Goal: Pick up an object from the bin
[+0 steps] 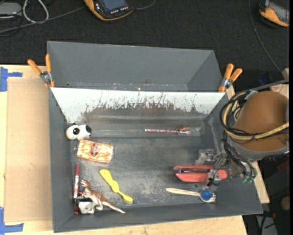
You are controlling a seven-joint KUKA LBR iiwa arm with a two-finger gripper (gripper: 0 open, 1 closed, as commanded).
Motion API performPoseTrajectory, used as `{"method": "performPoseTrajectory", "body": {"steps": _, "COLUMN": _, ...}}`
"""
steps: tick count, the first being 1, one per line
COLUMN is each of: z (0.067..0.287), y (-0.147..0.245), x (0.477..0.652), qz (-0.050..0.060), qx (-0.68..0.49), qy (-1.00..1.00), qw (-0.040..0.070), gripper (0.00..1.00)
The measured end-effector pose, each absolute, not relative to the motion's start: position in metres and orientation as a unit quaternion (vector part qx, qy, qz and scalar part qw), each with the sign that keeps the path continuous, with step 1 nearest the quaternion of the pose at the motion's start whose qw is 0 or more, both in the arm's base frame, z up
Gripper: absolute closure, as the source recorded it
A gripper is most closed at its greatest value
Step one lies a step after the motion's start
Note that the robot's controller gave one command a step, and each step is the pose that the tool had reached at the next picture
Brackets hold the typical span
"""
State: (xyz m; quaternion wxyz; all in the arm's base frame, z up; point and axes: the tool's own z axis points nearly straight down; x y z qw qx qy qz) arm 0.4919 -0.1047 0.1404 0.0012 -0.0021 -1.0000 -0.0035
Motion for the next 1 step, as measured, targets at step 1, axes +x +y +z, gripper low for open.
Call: {"method": "performPoseTrajectory", "body": {"steps": 1, "z": 0.2049, "y": -0.0875, "x": 0.4859, "qz": -0.004, "qx": 0.013, "qy": -1.0, "qw": 0.002, "gripper": 1.0}}
